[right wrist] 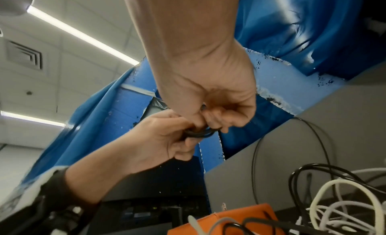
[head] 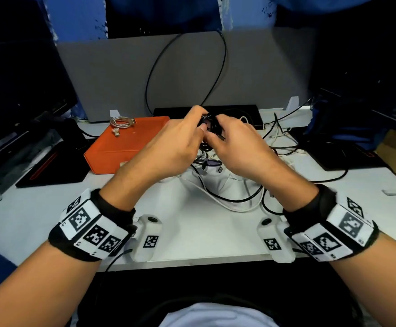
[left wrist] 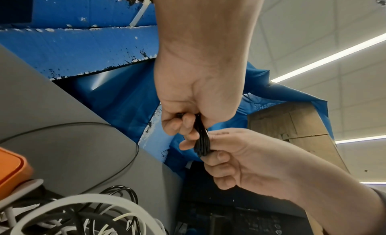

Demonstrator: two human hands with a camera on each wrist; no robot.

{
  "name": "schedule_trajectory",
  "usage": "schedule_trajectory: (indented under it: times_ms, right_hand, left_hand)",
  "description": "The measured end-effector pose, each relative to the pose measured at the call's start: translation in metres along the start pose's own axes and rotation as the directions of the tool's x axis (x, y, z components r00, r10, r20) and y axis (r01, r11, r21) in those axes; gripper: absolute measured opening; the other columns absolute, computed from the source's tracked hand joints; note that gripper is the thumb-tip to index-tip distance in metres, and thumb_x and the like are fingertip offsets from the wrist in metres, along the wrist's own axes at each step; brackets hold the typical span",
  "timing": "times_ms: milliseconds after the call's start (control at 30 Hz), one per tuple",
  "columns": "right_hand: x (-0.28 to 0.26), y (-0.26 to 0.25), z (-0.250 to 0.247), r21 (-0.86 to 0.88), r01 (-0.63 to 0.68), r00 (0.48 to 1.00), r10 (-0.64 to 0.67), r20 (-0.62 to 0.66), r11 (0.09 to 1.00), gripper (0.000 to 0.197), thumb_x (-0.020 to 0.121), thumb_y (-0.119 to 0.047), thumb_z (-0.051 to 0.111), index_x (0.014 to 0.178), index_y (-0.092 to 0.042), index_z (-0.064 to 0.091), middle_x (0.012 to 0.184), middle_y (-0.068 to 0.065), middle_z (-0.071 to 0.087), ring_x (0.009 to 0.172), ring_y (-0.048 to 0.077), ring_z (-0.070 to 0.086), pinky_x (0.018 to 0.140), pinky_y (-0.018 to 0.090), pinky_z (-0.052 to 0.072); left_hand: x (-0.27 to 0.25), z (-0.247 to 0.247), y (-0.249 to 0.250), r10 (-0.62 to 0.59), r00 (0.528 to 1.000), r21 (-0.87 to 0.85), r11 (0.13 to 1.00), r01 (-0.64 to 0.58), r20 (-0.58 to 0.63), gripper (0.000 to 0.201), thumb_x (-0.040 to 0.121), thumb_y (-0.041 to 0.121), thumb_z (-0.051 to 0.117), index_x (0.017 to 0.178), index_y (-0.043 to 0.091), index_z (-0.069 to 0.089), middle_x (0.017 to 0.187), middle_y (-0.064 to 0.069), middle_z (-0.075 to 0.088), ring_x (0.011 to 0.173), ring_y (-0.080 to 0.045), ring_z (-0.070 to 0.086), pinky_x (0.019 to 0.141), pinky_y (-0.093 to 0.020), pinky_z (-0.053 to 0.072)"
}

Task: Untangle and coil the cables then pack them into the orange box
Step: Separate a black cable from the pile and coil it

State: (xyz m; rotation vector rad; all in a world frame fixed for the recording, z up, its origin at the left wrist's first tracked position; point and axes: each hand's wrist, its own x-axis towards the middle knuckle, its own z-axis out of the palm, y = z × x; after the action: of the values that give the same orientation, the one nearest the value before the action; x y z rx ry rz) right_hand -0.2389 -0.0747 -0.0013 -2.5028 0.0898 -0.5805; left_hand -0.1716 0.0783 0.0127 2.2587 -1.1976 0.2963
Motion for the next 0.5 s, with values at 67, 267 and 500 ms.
schedule_trajectory:
  times_ms: [67, 267, 500]
  right_hand:
    - [0.002, 0.005, 0.001, -0.053, 0.029, 1.000, -0.029, 0.013, 0.998, 0.023, 0.106, -0.042, 0.048, 0.107, -0.021, 0.058, 0.086, -0.001, 0.064, 0.083, 0.023, 0.060, 0.067, 0.036, 0.042]
    - [0.012, 0.019, -0.034, 0.476, 0.062, 0.922, -0.233, 0.308, 0.877, 0.028, 0.111, -0.014, 0.044, 0.112, 0.011, 0.058, 0.061, 0.002, 0.049, 0.060, 0.019, 0.047, 0.061, 0.030, 0.046]
    - [0.014, 0.019, -0.038, 0.448, 0.004, 0.933, -0.165, 0.321, 0.894, 0.024, 0.111, -0.024, 0.043, 0.107, -0.015, 0.065, 0.094, 0.006, 0.078, 0.090, 0.024, 0.078, 0.086, 0.042, 0.054]
  left_hand:
    - [0.001, -0.001, -0.002, -0.010, 1.000, 0.008, 1.000, 0.010, -0.003, 0.014, 0.108, 0.028, 0.041, 0.116, 0.022, 0.051, 0.064, 0.005, 0.055, 0.053, -0.009, 0.048, 0.047, -0.027, 0.033]
    - [0.010, -0.007, -0.019, -0.081, 0.996, -0.547, 0.832, 0.093, 0.047, 0.016, 0.104, 0.019, 0.052, 0.113, 0.012, 0.063, 0.065, 0.012, 0.059, 0.050, -0.006, 0.042, 0.047, -0.029, 0.027]
    - [0.009, -0.004, -0.018, -0.111, 0.992, -0.718, 0.684, 0.125, 0.067, 0.018, 0.108, 0.022, 0.047, 0.111, 0.019, 0.065, 0.073, -0.001, 0.041, 0.048, -0.005, 0.027, 0.046, -0.018, 0.021]
